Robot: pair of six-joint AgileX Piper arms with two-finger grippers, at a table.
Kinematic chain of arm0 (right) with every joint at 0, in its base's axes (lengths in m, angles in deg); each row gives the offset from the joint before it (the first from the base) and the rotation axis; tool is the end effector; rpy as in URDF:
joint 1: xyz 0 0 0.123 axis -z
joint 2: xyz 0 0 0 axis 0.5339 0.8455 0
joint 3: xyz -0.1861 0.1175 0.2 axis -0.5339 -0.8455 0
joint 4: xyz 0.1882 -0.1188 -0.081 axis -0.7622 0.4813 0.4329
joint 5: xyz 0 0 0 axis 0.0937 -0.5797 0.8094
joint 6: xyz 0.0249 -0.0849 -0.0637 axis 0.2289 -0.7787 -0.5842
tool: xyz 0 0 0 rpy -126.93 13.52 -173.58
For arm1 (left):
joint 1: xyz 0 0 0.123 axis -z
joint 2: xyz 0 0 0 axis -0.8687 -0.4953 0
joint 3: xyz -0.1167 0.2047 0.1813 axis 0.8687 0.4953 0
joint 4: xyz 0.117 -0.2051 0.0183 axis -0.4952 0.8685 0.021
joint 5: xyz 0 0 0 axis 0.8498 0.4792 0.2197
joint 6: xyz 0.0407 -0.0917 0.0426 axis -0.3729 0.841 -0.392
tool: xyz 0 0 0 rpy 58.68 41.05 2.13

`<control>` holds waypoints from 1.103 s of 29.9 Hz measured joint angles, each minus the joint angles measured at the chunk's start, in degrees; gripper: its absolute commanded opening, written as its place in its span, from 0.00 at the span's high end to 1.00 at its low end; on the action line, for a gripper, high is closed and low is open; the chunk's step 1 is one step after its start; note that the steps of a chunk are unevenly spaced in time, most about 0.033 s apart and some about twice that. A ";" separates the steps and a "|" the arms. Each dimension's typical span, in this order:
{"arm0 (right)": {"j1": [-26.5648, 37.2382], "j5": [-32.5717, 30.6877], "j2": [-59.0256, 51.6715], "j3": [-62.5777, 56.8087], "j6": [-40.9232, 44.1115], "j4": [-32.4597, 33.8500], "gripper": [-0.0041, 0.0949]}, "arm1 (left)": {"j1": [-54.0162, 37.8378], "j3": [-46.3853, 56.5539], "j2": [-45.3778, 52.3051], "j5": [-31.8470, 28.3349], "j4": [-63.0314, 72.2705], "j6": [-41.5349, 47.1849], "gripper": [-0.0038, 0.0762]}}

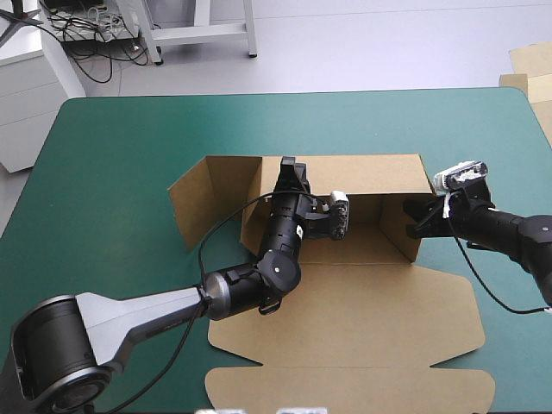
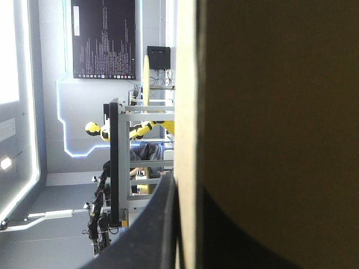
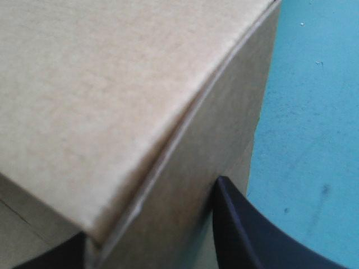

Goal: Fold the box

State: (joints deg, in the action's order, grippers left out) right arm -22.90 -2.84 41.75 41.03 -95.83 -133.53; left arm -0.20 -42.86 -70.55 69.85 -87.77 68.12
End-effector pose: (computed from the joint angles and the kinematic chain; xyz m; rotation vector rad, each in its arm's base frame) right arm 0.2623 0.0227 0.2760 -0.4944 2.1212 0.4583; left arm 0.2573 -0.2954 0.2870 1.3842 1.2707 0.8068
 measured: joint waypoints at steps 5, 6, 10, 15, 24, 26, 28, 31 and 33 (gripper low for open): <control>0.00 1.17 0.69 0.00 -2.13 -1.96 0.96 | 0.04 0.00 0.00 0.24 0.00 0.04 0.96; 0.00 1.17 0.69 0.00 -2.25 -2.06 0.96 | 0.04 0.00 0.00 0.24 0.00 0.04 0.96; 0.00 1.29 0.69 0.00 -2.63 -1.99 0.96 | 0.06 0.00 0.00 0.24 0.00 0.04 0.96; -0.05 1.53 0.69 0.18 -2.27 -0.39 0.96 | 0.06 0.00 0.00 0.24 0.00 0.04 0.96; -3.82 7.72 0.29 0.56 3.56 4.54 0.96 | 0.06 0.00 0.00 -1.08 0.00 0.52 0.66; -5.62 11.18 0.22 0.69 6.89 6.75 0.96 | 0.06 0.11 0.00 -1.71 0.00 0.70 0.50; -7.45 14.57 0.16 0.94 10.35 9.02 0.96 | 0.06 0.36 0.00 -2.32 0.08 0.70 0.39; -9.06 17.36 0.16 1.33 14.43 12.33 0.96 | 0.06 0.63 -0.17 -3.68 0.26 0.75 0.25; -9.49 17.90 0.16 1.82 17.27 14.59 0.96 | 0.06 0.63 -0.16 -3.81 0.21 1.00 0.23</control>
State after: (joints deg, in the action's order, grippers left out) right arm -32.39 15.07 41.91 42.85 -78.55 -118.94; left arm -0.13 -42.22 -70.71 66.04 -87.56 69.11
